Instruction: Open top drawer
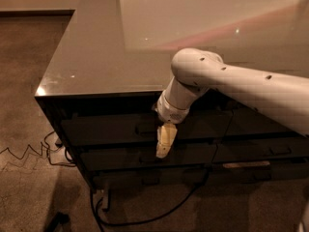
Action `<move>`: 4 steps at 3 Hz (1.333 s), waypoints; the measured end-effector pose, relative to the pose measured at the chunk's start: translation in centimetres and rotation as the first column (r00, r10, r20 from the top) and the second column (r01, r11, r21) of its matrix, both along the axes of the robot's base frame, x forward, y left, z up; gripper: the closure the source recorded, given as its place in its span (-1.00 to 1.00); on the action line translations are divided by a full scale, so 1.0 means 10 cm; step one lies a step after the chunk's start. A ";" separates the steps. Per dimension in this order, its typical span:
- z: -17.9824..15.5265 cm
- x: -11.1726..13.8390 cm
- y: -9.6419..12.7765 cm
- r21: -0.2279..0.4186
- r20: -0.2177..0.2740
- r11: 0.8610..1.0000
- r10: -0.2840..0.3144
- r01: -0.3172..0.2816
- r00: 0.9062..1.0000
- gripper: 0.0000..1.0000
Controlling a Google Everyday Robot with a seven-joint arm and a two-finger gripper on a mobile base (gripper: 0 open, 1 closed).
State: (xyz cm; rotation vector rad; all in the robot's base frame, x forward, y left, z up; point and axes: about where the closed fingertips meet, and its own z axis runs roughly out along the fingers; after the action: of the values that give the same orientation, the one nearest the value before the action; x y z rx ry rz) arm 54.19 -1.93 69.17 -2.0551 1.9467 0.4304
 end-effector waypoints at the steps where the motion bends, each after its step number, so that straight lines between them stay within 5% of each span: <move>1: -0.11 0.17 -0.11 -0.033 -0.005 0.999 -0.040 0.040 0.999 -1.00; 2: -0.13 0.16 -0.12 -0.036 -0.005 0.999 -0.042 0.042 0.999 -1.00; 4: -0.28 0.16 -0.22 -0.070 -0.027 0.995 -0.079 0.077 0.997 -0.16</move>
Offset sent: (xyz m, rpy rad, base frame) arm 0.0351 -0.0351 -0.0428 -0.1203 0.0444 -0.1285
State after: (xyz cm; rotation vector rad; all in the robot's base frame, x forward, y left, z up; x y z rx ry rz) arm 55.83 -4.10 66.36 -2.0168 2.0789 0.3831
